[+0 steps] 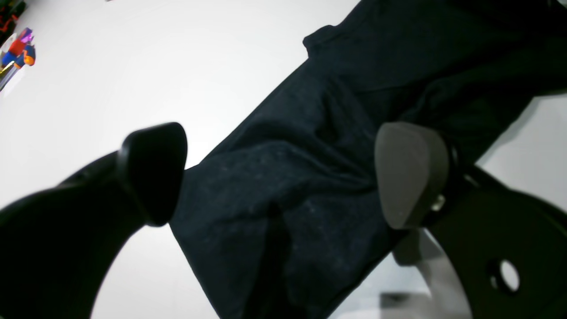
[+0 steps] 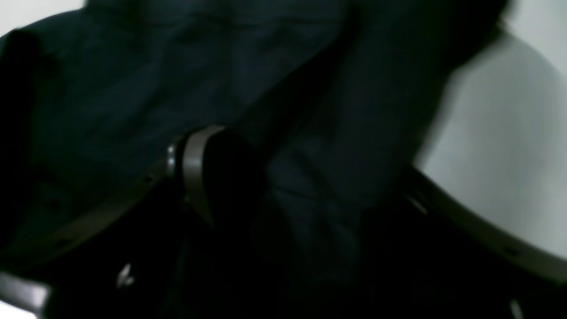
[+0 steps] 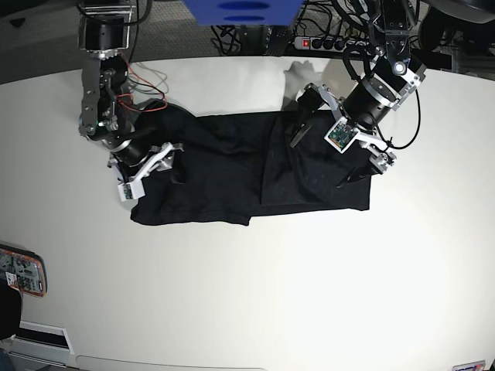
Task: Fold the T-shirt properly
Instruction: 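Lift the bundle with the right gripper and fold it over onto the left half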
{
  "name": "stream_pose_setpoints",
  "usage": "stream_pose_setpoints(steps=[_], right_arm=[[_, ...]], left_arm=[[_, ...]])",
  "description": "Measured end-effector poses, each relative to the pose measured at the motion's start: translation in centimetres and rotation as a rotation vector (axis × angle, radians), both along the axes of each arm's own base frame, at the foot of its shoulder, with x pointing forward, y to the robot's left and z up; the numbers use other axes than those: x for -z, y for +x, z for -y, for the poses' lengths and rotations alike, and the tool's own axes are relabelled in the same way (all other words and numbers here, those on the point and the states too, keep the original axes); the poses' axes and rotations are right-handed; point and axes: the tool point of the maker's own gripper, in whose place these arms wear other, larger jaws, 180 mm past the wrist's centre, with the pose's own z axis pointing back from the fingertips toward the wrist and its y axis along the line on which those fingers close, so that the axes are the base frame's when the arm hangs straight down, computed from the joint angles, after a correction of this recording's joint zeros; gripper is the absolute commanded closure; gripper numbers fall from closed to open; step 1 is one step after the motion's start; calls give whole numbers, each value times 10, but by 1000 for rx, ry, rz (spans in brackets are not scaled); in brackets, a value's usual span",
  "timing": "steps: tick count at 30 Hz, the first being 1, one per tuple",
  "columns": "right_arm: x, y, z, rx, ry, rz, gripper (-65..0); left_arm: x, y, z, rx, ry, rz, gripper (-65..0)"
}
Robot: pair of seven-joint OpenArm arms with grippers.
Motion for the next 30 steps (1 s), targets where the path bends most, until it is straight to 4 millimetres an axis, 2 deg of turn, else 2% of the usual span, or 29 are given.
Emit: stream_pose_setpoints(steps=[2, 4, 6, 8, 11, 12, 16, 20, 23, 26, 28, 30], right_arm=[[0, 0, -10, -16, 15, 1, -386], [-1, 0, -10, -17, 17, 1, -384], [-1, -1, -11, -20, 19, 0, -353], [0, -2, -11, -21, 17, -6, -247], [4, -5, -10, -22, 16, -26, -35], [4, -5, -11, -20, 20, -29, 0], [3, -1, -8, -27, 20, -37, 0], [-5, 22, 0, -28, -16, -34, 0], [-9, 31, 22, -6, -67, -33, 0], [-10, 30, 57, 21, -136, -40, 0], [-9, 31, 70, 12, -173, -78, 0], [-16, 46, 79, 4, -232, -82, 0]], left_arm=[[1, -2, 0, 1, 0, -6, -650], [3, -3, 0, 0, 2, -11, -650], [2, -3, 0, 0, 1, -10, -650], [2, -3, 0, 0, 1, -10, -650], [2, -3, 0, 0, 1, -10, -650], [2, -3, 0, 0, 1, -9, -650], [2, -2, 0, 0, 1, -7, -650], [2, -2, 1, 2, 0, -7, -650], [2, -2, 1, 2, 0, -8, -650], [2, -2, 0, -1, 1, -7, -650], [2, -2, 1, 3, -1, -7, -650], [2, -3, 2, 5, -1, -8, -650]])
